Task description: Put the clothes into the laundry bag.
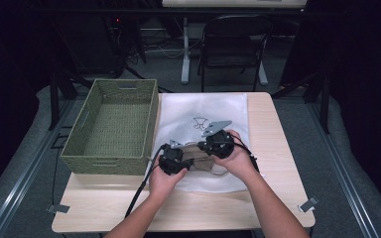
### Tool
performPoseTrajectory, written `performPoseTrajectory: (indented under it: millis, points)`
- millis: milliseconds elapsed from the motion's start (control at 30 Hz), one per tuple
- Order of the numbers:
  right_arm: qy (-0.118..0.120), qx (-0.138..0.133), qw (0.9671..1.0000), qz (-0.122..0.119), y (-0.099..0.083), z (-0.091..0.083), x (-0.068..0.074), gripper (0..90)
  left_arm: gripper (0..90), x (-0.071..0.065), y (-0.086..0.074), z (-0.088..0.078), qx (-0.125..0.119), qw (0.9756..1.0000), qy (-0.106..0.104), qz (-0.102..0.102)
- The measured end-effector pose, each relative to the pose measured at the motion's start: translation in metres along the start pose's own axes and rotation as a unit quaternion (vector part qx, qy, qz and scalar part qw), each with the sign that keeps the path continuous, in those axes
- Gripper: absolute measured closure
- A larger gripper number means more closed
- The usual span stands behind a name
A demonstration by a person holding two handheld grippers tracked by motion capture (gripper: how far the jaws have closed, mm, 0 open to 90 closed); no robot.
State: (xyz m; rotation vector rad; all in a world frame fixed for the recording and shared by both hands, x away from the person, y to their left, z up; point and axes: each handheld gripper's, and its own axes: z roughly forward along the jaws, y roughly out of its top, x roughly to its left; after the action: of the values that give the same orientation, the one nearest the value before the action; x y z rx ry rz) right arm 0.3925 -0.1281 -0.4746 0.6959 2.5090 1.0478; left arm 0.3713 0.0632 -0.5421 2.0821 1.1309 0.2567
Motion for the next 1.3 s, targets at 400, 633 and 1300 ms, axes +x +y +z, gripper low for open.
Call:
performPoseTrajectory:
  millis: [400,633,1300]
  points:
    - [-0.007,-0.004,1.0,0.003,-0.002,-0.006,-0.003,88.4,51.6,0.011,-0.023,-0.066,-0.016,0.9997,0.009,0.014]
    - [-0.013,-0.006,0.9999,0.008,-0.006,-0.012,-0.005,88.4,50.0,0.025,-0.047,-0.09,-0.01,0.9995,0.029,0.004]
    - [-0.029,-0.007,0.9993,0.025,-0.019,-0.029,-0.007,88.4,48.1,0.045,-0.067,-0.084,0.036,0.9985,0.031,-0.028]
